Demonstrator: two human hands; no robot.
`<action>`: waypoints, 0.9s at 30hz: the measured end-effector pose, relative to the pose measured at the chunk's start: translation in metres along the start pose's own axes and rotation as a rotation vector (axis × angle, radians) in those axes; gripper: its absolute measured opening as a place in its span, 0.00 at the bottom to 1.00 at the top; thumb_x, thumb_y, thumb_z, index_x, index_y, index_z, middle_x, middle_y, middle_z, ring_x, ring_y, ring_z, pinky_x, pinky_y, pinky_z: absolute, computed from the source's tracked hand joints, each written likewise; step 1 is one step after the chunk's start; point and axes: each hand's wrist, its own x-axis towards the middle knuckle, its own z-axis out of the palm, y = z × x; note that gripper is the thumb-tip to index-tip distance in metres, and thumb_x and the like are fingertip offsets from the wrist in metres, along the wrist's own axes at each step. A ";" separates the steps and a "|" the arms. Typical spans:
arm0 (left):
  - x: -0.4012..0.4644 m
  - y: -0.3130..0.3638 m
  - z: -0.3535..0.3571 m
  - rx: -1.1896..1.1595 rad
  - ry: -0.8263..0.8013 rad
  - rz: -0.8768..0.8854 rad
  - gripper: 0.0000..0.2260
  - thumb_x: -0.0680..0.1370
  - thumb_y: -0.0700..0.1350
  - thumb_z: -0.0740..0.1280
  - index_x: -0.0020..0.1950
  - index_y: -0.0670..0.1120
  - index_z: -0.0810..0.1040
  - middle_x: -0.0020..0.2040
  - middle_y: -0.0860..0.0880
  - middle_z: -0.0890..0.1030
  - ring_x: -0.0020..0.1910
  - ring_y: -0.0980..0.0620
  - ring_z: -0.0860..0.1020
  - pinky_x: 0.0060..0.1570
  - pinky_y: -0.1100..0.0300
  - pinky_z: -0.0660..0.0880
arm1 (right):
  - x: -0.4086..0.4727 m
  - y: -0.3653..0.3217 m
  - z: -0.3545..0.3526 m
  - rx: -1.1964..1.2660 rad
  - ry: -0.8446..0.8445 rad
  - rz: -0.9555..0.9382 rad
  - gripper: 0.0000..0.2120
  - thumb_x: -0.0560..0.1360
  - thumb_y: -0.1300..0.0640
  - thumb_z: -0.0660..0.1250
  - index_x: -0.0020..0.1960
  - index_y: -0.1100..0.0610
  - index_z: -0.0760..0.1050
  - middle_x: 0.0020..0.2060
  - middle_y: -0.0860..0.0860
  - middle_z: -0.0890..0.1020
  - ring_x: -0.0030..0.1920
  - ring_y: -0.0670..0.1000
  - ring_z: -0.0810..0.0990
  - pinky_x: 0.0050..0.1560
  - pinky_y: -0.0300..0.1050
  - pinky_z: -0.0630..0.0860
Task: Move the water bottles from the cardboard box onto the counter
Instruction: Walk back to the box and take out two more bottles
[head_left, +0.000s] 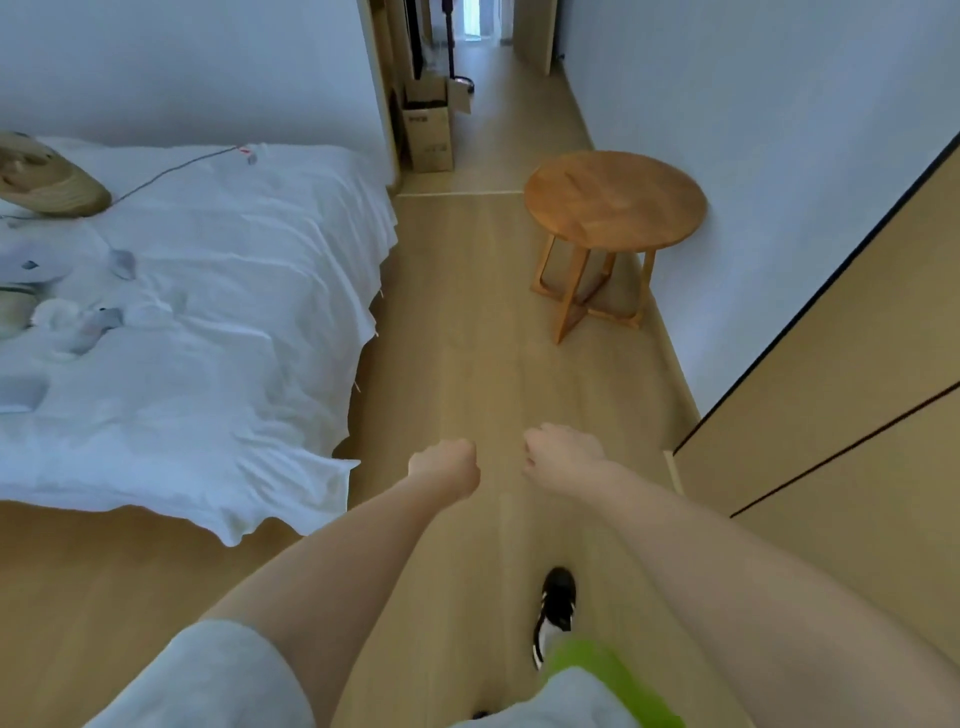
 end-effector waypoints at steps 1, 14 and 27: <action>0.025 0.002 -0.008 -0.003 -0.007 -0.001 0.15 0.79 0.40 0.55 0.62 0.45 0.75 0.56 0.46 0.80 0.53 0.44 0.79 0.50 0.55 0.75 | 0.022 0.013 -0.007 0.000 -0.013 -0.007 0.12 0.80 0.51 0.57 0.56 0.56 0.73 0.53 0.54 0.77 0.51 0.55 0.76 0.44 0.48 0.71; 0.324 0.065 -0.194 -0.063 0.023 -0.049 0.15 0.79 0.39 0.54 0.60 0.45 0.76 0.53 0.46 0.80 0.49 0.44 0.79 0.45 0.57 0.72 | 0.315 0.161 -0.173 -0.020 -0.008 0.002 0.13 0.80 0.49 0.57 0.57 0.56 0.72 0.52 0.53 0.75 0.52 0.56 0.76 0.47 0.51 0.73; 0.620 -0.013 -0.347 -0.104 -0.004 -0.113 0.10 0.78 0.39 0.56 0.54 0.44 0.76 0.45 0.48 0.77 0.42 0.48 0.76 0.41 0.58 0.71 | 0.637 0.187 -0.293 -0.014 -0.034 -0.046 0.13 0.80 0.50 0.56 0.58 0.57 0.72 0.52 0.54 0.75 0.53 0.56 0.77 0.50 0.51 0.74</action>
